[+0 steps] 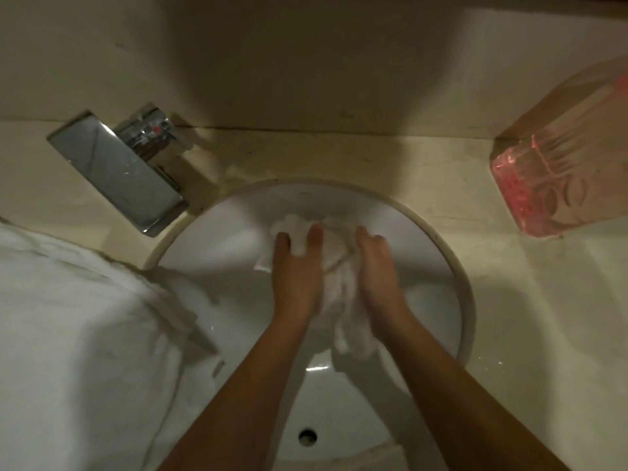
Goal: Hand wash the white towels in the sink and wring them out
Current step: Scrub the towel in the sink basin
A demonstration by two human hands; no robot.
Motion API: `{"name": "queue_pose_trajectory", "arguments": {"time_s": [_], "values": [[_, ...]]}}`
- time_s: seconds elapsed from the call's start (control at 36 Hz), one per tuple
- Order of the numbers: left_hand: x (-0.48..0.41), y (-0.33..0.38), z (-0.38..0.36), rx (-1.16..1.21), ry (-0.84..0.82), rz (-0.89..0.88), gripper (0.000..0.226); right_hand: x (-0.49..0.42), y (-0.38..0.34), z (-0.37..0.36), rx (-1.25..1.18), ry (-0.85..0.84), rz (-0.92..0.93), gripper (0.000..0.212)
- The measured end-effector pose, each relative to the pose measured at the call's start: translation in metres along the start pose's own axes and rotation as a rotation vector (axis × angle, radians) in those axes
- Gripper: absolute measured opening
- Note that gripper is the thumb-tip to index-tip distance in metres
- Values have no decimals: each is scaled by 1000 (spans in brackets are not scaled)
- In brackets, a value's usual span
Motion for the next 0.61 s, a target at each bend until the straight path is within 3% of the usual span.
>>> {"name": "queue_pose_trajectory", "arguments": {"time_s": [0.06,0.11,0.22,0.33,0.5,0.61], "values": [[6,-2,-7,20,4,-61,49,15,-1,-21,-59,-51,-48,47],[6,-3,-5,41,41,-56,46,28,11,-29,-112,-87,-94,58],[13,-1,-6,54,19,-51,37,21,3,-16,-78,4,-1,27],[19,9,-11,-4,-11,-132,22,4,2,-14,-104,79,-56,27],[0,28,-4,-40,56,-112,39,35,10,-26,-107,-5,-50,28],[13,26,-23,-72,-54,-183,14,-1,5,-13,-159,98,-116,29]]}}
Point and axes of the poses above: each hand's wrist, its own x-axis away from the middle knuckle, its own z-axis out of the back of the hand, y = z × x, the point moved 7 cm from there along -x, towards the middle knuckle, and after that the axes turned 1 degree about x, right-handed, at the moved point
